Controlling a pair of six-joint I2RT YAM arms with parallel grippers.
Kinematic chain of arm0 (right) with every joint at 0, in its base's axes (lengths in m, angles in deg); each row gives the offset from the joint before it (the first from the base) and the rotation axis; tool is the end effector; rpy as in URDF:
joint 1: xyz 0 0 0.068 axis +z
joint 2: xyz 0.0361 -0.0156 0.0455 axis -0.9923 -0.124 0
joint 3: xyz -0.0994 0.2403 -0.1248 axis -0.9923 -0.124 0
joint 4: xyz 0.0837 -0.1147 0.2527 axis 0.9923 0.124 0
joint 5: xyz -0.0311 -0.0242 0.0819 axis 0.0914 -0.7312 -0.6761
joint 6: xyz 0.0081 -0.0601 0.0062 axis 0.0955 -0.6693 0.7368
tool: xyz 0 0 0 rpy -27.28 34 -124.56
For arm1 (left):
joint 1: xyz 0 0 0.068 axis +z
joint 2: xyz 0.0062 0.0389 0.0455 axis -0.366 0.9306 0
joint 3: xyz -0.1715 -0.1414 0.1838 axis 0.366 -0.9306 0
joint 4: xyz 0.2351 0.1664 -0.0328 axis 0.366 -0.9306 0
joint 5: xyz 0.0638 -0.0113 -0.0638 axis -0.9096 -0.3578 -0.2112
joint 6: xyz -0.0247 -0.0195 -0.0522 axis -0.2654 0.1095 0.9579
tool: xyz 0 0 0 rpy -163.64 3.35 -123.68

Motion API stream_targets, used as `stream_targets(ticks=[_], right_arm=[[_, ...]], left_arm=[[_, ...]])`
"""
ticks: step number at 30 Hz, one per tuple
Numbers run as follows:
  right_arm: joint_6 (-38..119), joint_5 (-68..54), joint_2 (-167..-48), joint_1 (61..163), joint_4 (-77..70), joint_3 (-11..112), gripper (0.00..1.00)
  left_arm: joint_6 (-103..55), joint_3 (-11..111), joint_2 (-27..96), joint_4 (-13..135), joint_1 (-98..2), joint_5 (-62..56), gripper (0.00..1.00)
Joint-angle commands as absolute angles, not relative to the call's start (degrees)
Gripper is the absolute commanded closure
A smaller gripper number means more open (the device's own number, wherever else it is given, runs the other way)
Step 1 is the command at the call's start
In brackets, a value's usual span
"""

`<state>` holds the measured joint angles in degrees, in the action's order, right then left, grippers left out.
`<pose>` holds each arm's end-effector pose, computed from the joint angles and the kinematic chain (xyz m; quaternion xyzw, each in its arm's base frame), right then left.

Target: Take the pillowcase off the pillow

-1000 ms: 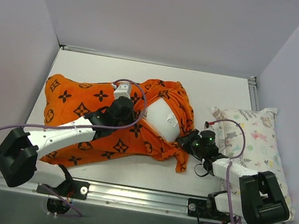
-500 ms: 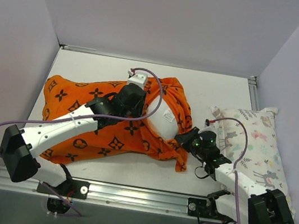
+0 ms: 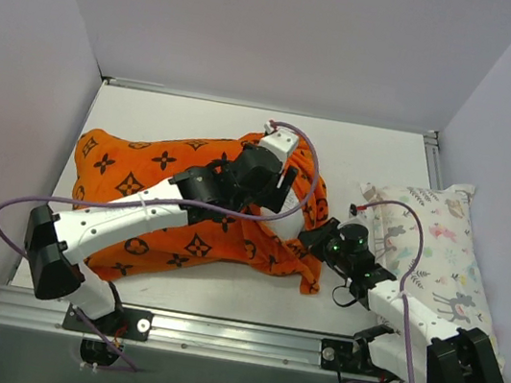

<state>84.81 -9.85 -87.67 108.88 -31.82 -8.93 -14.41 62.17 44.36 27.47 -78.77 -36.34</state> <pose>0.2077 0.1107 0.1712 0.1230 0.7945 0.4265 0.4145 0.2166 -0.3019 0.3850 0.1670 0.8462 -0.1509 0.4830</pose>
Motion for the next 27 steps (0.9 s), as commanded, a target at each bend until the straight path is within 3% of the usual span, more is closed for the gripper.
stream_targets(ticks=[1, 10, 21, 23, 25, 27], right_arm=[[84.52, -9.44, -86.49, 110.03, -30.61, -6.44, 1.00], [84.70, -8.56, -85.53, 110.30, -29.30, -6.61, 1.00], [83.73, -7.50, -82.63, 110.39, -25.78, -6.44, 1.00], [83.38, -7.15, -82.27, 110.39, -24.90, -6.17, 1.00], [82.94, -6.71, -81.75, 110.39, -23.41, -5.56, 1.00], [82.41, -6.36, -81.22, 110.39, -22.53, -4.95, 1.00]], left_arm=[[-16.88, 66.74, 47.67, 27.71, -81.76, -36.44, 0.22], [-15.29, 68.95, 58.31, 27.62, -84.75, -41.89, 0.03], [-15.91, 68.60, 69.56, 27.27, -81.68, -43.91, 0.03], [-15.30, 68.60, 71.14, 27.36, -81.15, -42.43, 0.10], [-14.51, 68.51, 72.11, 27.27, -80.54, -41.89, 0.25], [-14.15, 68.69, 72.90, 27.27, -80.10, -40.66, 0.60]])
